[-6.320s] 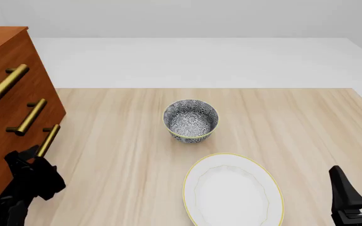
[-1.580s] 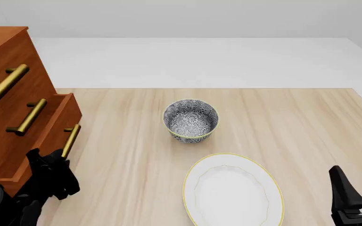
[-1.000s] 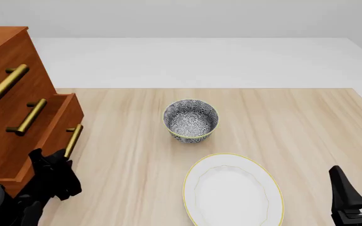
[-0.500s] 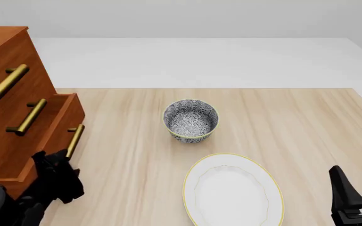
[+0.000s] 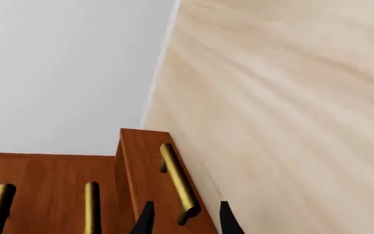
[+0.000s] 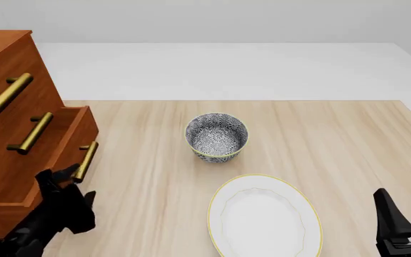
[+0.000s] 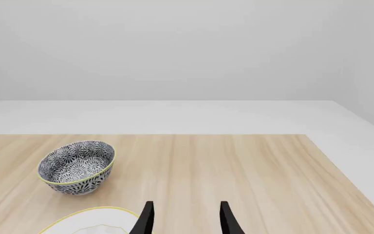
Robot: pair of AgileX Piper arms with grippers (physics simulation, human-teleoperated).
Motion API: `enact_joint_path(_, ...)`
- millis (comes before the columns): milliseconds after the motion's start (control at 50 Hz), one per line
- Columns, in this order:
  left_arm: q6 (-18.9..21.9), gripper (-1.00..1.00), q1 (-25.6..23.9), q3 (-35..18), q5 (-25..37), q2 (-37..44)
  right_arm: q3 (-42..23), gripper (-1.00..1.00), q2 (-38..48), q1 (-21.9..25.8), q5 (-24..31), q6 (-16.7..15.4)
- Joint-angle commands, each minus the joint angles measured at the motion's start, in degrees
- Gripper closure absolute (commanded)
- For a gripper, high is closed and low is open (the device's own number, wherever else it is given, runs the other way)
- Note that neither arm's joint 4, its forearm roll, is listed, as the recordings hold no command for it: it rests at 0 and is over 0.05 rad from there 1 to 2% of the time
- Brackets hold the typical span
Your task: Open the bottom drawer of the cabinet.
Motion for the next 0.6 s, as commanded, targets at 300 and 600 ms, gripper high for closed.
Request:
enact_joint_path(300, 0.44, -1.0, 1.48, 5.14, 28.55, -40.11, 0.0, -1.0, 0.0, 0.0, 0.0, 0.0)
enact_joint_path(600, -24.87, -1.0, 2.46, -7.82, 56.38, -59.96, 0.0, -1.0, 0.0, 0.0, 0.0, 0.0)
